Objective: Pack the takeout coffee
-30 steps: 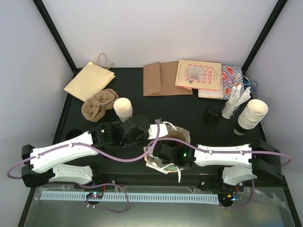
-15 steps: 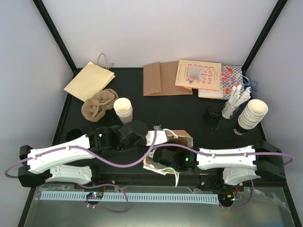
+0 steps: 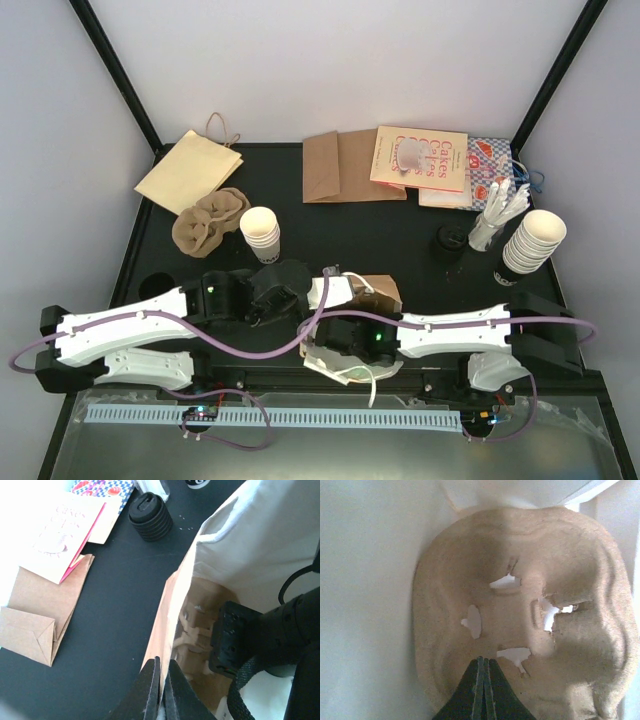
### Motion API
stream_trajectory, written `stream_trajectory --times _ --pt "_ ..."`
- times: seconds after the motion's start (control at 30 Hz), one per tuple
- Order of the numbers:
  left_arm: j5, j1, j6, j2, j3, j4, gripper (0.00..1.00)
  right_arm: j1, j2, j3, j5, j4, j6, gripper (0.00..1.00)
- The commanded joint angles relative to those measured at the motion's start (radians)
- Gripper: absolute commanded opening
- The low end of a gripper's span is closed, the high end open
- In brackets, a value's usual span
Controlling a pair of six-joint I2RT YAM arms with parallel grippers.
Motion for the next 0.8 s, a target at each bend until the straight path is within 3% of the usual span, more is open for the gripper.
stream_trajectory --times 0.0,0.47,0.77 --pt "-0.071 -0.005 0.008 -0.017 0.062 -0.003 0.02 -0.005 0.016 0.013 -0.11 -0.075 0.043 0.01" --pt "0.086 -0.021 -0.007 -0.089 -0.007 0.028 0.02 -0.05 0.081 0.023 -0.251 -0.057 0.067 0.01" --pt "0.07 -0.021 -0.007 -0.083 -0.026 0.033 0.02 -0.04 -0.054 0.085 -0.115 -0.088 0.006 0.01"
